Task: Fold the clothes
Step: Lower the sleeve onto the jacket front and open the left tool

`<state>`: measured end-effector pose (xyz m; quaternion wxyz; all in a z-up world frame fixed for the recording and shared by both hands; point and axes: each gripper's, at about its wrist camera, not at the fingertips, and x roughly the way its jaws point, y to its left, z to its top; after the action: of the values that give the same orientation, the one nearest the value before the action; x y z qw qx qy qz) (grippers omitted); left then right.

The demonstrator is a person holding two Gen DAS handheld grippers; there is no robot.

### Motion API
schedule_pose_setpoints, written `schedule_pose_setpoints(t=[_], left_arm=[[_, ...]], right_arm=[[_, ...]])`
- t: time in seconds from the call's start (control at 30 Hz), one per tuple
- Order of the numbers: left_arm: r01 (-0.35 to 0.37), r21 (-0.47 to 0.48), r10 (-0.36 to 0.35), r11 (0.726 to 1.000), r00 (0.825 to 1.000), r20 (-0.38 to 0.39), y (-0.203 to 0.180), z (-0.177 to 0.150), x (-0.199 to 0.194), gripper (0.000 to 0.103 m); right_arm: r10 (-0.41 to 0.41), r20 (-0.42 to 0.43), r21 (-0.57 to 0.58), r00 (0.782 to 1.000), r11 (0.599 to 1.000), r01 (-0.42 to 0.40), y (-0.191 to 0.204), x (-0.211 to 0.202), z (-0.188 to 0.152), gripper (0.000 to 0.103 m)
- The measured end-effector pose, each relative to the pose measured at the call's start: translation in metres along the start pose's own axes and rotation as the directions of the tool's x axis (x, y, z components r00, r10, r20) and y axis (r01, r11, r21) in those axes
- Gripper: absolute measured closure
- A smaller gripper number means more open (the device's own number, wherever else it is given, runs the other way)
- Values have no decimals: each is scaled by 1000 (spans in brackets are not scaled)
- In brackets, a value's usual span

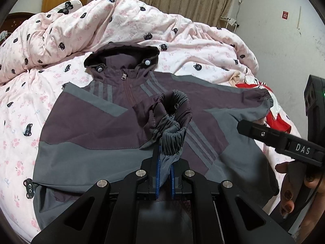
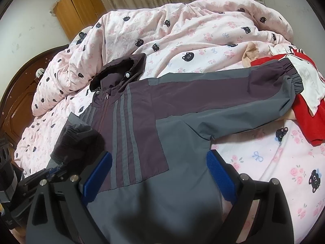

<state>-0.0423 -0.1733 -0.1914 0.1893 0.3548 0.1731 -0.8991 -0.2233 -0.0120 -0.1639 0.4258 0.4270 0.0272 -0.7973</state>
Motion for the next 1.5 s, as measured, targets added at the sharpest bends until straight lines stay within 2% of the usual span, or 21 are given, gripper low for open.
schedule_pose_setpoints(t=[0.23,0.53,0.83,0.93,1.03,1.07,1.23,1.4,1.5], left_arm=[[-21,17,22,1000,999,-35,-2,-10,9,97],[-69,122,76,990,995,-58,-15,-20,8,94],[-62,152,74,987,994,-80,-17,-26,4,92],[-53,150,66,987,994,-88,-18,-27,3,85],[-32,151,47,988,994,-96,-20,-29,0,64],[-26,156,41,987,995,-94,-22,-30,-1,61],[-18,185,35,983,996,-87,-31,-36,-6,59],[28,126,-22,992,999,-48,-24,-29,-22,59],[28,95,-29,995,1000,9,-17,-19,-34,59]], right_arm=[[0,-6,1,1000,1000,0,0,2,-1,7],[2,-15,2,1000,1000,-2,0,5,-2,7],[3,-23,1,1000,1000,-3,1,7,-3,7],[3,-26,1,1000,1000,-3,2,8,-3,7],[4,-27,3,1000,1000,-4,2,8,-3,7],[4,-27,3,1000,1000,-4,1,8,-3,7],[7,-29,7,1000,1000,-6,0,9,-3,7],[9,-31,9,999,1000,-8,0,9,-3,7],[10,-32,12,999,1000,-10,0,9,-3,7]])
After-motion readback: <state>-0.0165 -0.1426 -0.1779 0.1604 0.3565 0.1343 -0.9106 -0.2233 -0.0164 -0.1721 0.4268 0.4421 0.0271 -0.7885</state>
